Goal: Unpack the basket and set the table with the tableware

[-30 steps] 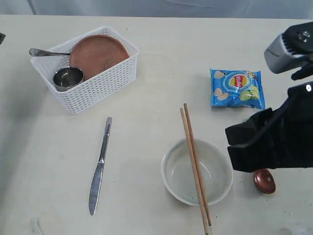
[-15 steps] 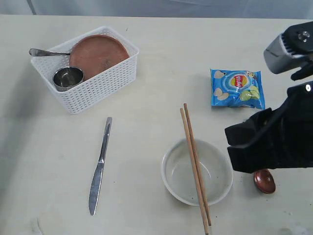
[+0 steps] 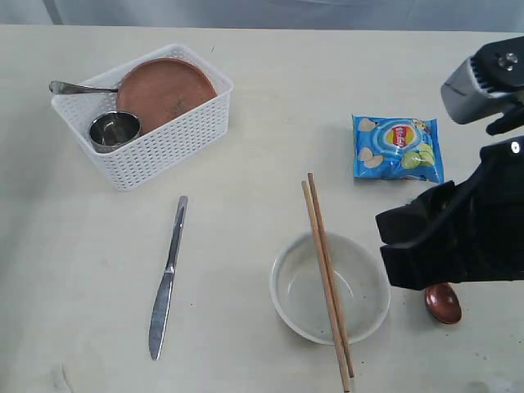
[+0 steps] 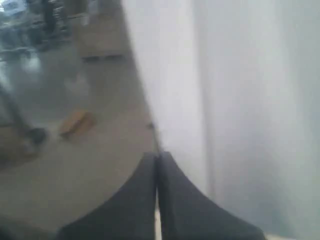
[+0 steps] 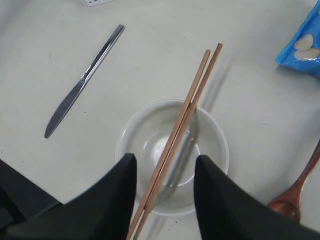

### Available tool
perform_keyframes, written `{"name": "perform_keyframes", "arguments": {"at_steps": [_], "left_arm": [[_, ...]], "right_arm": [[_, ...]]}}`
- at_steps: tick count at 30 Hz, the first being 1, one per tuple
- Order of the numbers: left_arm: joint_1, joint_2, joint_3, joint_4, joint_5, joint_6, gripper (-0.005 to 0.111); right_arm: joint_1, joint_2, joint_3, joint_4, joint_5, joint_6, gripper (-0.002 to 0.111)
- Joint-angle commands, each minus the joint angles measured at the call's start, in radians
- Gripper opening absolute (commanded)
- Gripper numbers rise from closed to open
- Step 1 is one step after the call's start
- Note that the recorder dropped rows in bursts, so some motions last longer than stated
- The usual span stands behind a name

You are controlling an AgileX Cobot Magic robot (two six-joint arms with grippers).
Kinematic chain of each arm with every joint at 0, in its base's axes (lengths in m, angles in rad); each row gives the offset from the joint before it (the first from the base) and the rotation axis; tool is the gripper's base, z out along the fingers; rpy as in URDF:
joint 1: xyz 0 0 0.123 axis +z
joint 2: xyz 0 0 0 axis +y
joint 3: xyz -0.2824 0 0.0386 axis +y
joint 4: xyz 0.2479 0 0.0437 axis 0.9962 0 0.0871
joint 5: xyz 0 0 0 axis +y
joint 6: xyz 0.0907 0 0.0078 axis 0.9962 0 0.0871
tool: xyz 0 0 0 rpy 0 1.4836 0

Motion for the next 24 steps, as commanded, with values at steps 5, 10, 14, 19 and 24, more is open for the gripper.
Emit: {"name": "perform_keyframes", "arguments": {"at_steps": [5, 10, 14, 19, 24], "left_arm": [[0.164, 0.120, -0.069, 0.087, 1.318, -0.772, 0.000], [0.107, 0.296, -0.349, 0.848, 1.464, -0.973, 0.000], [0.056, 0.296, -0.363, 1.217, 1.464, -0.870, 0.000], [0.068, 0.304, -0.272, 1.339, 1.464, -0.813, 0.013], [0.068, 0.304, -0.213, 1.291, 1.464, -0.638, 0.027]], "right_arm": [[0.004, -0.005, 0.004, -0.003, -0.008, -0.005, 0.037], [0.004, -0.005, 0.004, -0.001, -0.002, -0.008, 0.037], [0.004, -0.005, 0.004, 0.001, -0.002, -0.010, 0.037], [0.004, -0.005, 0.004, 0.039, 0.000, -0.010, 0.037], [0.004, -0.005, 0.004, 0.045, 0.004, -0.013, 0.037]]}}
